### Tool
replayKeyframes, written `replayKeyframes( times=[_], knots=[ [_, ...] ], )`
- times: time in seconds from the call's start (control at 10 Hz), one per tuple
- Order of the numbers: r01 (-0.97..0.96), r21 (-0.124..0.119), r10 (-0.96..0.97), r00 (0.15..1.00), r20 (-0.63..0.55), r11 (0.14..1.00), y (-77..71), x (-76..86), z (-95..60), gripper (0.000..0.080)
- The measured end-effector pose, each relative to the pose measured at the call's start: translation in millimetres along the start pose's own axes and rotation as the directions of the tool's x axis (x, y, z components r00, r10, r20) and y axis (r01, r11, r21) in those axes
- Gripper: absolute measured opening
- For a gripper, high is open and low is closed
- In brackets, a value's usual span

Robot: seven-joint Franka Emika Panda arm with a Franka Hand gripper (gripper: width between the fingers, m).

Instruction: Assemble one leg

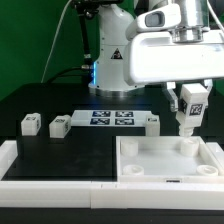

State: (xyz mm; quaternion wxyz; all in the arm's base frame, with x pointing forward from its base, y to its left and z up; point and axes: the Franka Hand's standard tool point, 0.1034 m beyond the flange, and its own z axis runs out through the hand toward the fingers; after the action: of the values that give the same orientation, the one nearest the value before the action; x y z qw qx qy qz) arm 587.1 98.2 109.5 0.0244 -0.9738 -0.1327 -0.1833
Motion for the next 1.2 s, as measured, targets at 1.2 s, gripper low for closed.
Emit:
replayKeyframes(
  times=[1.2],
  knots=[
    [-0.015, -0.001, 0.015, 0.991, -0.131, 1.0, -9.5, 24.2, 19.5, 0.0287]
  ],
)
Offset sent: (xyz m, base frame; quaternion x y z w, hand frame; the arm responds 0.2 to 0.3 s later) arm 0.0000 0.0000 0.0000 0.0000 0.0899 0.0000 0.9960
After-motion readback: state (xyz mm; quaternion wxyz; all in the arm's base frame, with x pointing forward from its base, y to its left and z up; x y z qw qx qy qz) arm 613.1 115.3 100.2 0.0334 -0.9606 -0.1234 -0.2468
